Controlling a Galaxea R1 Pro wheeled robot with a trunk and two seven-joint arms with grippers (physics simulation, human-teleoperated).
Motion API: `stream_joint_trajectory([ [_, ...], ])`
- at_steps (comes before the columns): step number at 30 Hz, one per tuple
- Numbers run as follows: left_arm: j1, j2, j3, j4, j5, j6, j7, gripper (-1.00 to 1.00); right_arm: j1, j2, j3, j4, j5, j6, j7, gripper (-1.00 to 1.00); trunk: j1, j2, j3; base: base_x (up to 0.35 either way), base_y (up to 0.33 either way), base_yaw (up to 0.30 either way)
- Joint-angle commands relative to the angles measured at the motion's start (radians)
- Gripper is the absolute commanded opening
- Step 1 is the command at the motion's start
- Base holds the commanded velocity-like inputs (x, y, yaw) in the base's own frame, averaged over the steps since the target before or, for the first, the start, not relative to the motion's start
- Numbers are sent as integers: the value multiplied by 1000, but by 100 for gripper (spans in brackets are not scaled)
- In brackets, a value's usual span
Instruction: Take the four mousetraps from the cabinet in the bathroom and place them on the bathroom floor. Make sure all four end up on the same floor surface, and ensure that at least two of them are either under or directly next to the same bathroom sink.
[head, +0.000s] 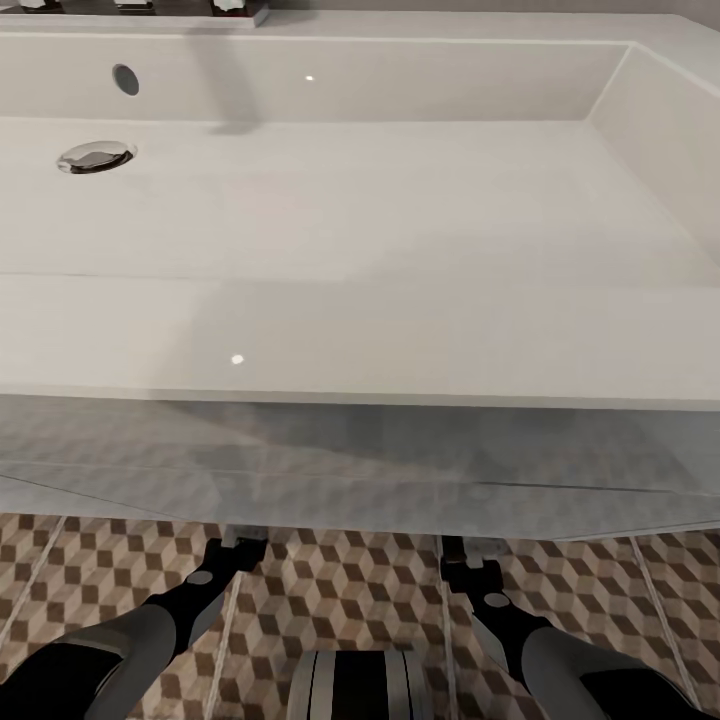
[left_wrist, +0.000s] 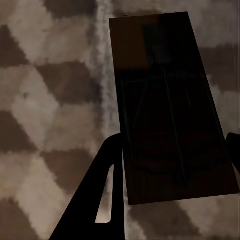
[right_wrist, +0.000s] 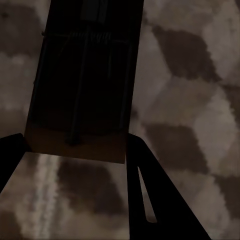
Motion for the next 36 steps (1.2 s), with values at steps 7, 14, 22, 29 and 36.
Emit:
stream_joint_trajectory([
  [7, 0, 1, -8, 10, 3, -3, -24, -100, -1, 2, 7, 7, 3, -2, -5, -100, 0, 0, -1, 0, 0, 0],
  [14, 0, 1, -8, 12, 4, -3, -27, -100, 0, 17, 7, 7, 3, -2, -5, -100, 0, 0, -1, 0, 0, 0],
  [22, 0, 3, -8, 12, 4, -3, -28, -100, 1, 23, 7, 7, 3, -1, -5, -100, 0, 0, -1, 0, 0, 0],
  [29, 0, 3, -8, 12, 4, -2, -28, -100, 1, 23, 7, 7, 3, 0, 22, -100, 0, 0, -1, 0, 0, 0],
  [36, 0, 4, -8, 12, 4, -2, -28, -100, 0, 22, 7, 7, 3, 0, 29, -100, 0, 0, -1, 0, 0, 0],
])
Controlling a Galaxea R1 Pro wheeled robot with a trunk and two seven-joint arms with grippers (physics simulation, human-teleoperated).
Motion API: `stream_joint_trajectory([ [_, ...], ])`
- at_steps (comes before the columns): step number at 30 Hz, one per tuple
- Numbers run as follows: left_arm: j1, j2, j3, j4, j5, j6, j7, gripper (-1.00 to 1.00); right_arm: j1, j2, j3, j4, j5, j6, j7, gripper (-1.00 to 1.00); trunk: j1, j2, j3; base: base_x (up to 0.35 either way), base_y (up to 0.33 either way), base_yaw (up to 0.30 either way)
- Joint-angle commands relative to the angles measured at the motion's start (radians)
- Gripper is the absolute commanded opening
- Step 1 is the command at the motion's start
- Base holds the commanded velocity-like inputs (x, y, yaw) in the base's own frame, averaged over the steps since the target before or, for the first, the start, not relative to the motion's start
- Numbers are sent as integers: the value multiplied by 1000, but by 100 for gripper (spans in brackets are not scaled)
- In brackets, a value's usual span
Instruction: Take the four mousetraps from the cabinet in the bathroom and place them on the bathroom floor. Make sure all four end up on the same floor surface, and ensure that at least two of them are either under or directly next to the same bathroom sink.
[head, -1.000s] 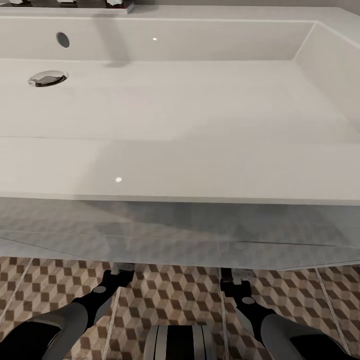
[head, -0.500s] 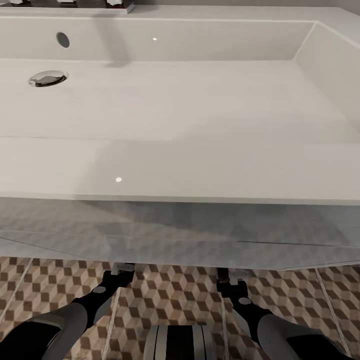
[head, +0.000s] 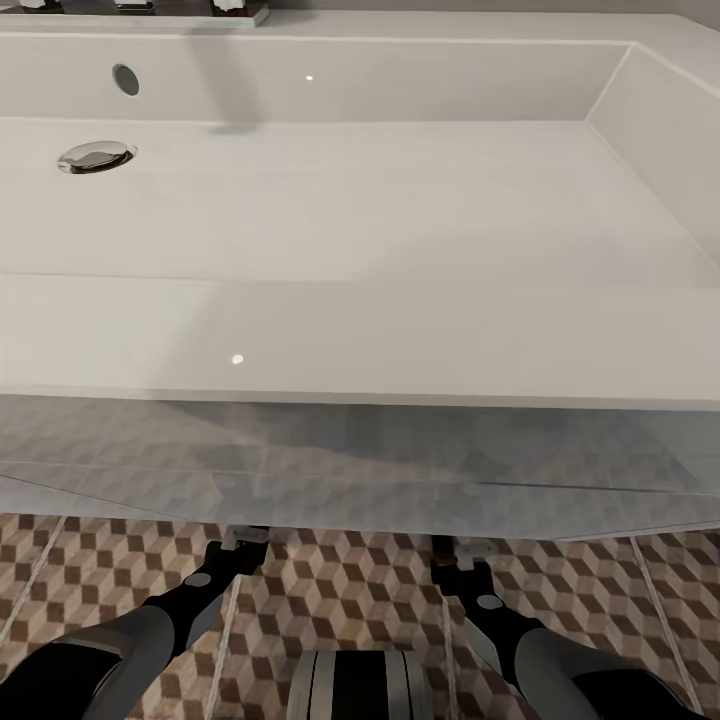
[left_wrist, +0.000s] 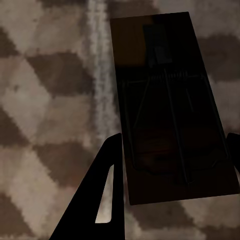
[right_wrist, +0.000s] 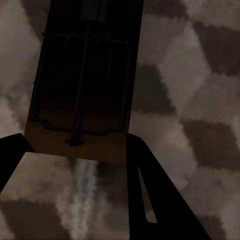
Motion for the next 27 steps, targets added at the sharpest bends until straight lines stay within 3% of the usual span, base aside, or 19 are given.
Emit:
stream_joint_trajectory([
  [1, 0, 0, -7, 1, 2, -3, 3, -100, -1, 0, 7, 1, 2, -2, -5, -100, 0, 0, -1, 0, 0, 0],
  [27, 0, 2, -7, 1, 2, -4, 3, -100, -1, -6, 7, 1, -6, -2, -26, -100, 0, 0, -1, 0, 0, 0],
])
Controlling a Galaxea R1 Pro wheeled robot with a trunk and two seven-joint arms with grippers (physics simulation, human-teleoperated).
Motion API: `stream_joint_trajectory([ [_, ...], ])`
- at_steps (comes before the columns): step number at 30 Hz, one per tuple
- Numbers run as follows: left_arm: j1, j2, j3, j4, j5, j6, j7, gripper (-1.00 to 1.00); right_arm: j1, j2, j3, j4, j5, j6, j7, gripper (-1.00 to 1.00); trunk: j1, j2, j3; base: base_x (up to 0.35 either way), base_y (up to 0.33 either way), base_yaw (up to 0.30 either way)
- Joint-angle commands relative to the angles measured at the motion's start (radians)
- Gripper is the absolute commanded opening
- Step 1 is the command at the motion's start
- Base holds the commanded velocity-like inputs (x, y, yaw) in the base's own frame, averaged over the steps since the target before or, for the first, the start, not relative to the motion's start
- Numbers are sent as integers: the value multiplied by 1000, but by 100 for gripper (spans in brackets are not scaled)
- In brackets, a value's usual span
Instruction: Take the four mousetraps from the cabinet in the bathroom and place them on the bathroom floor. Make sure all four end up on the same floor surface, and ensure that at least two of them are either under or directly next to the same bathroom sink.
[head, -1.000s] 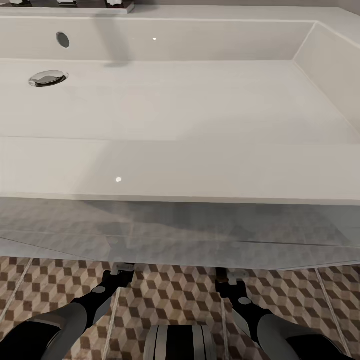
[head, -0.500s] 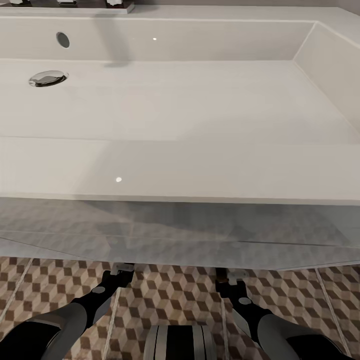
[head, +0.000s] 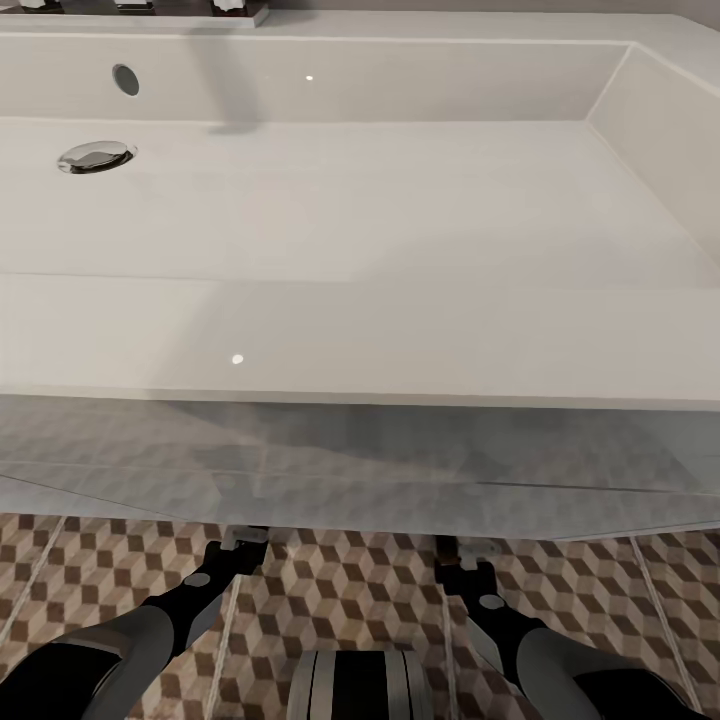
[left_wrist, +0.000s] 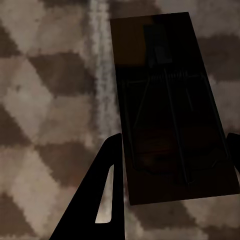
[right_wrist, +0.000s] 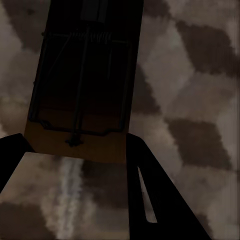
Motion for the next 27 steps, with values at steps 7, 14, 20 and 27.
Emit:
stream_joint_trajectory([
  [7, 0, -1, -8, 1, 2, -3, 3, -100, -1, -1, 7, 1, 6, -2, -19, -100, 0, 0, -1, 0, 0, 0],
  [14, 0, -2, -7, 1, 2, -3, 3, -100, -1, -2, 7, 1, 8, 0, -21, -100, 0, 0, -1, 0, 0, 0],
  [20, 0, -1, -7, 1, 2, -3, 3, -100, 0, 2, 8, 1, 10, 5, -13, -100, 0, 0, -1, 0, 0, 0],
  [27, 0, -1, -7, 1, 2, -3, 3, -100, 0, 1, 8, 1, 10, 7, -9, -100, 0, 0, -1, 0, 0, 0],
])
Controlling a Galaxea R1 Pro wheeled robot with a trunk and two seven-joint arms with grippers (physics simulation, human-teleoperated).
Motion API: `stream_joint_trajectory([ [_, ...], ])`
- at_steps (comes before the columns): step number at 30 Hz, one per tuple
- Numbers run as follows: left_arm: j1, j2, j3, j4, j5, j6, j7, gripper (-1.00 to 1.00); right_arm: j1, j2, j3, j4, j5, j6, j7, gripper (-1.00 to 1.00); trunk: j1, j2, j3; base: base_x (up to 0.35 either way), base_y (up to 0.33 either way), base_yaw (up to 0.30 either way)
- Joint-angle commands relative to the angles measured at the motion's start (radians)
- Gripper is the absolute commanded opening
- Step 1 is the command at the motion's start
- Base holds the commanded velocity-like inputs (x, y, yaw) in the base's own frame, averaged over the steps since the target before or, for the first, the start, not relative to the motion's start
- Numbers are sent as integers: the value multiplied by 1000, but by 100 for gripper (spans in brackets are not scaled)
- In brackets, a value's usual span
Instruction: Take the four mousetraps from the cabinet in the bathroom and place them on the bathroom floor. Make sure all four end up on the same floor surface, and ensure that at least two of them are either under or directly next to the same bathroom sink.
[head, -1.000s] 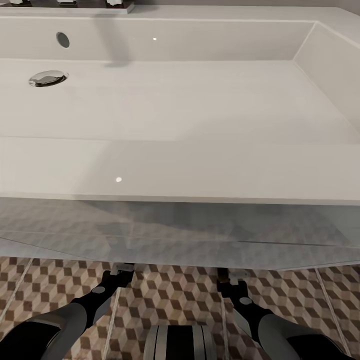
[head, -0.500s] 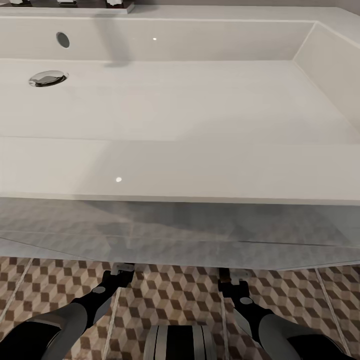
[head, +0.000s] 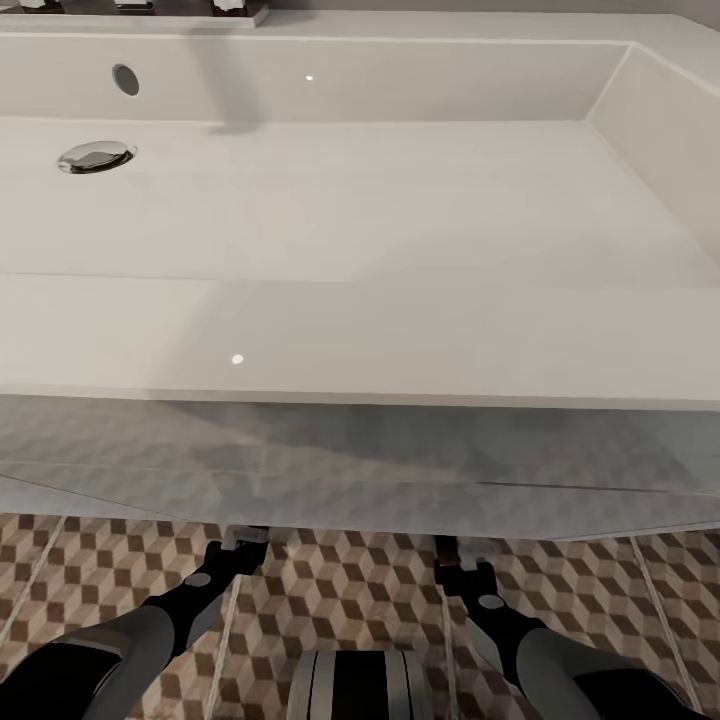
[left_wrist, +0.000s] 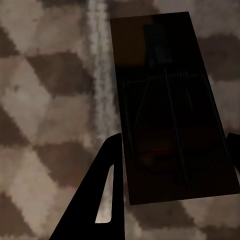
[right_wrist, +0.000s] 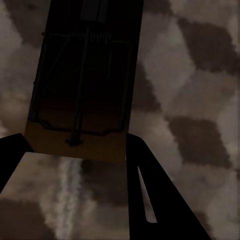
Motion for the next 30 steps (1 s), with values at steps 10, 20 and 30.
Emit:
stream_joint_trajectory([
  [10, 0, 0, -7, 1, 2, -3, 3, -100, -1, -4, 6, 1, 2, -2, -5, -100, 0, 0, -1, 0, 0, 0],
  [20, 0, 0, -7, 1, 2, -3, 3, -100, -2, -19, 4, 1, -6, -4, -5, -100, 0, 0, -1, 0, 0, 0],
  [30, 0, 0, -7, 1, 2, -3, 3, -100, -2, -21, 5, 1, -7, -2, -5, -100, 0, 0, -1, 0, 0, 0],
])
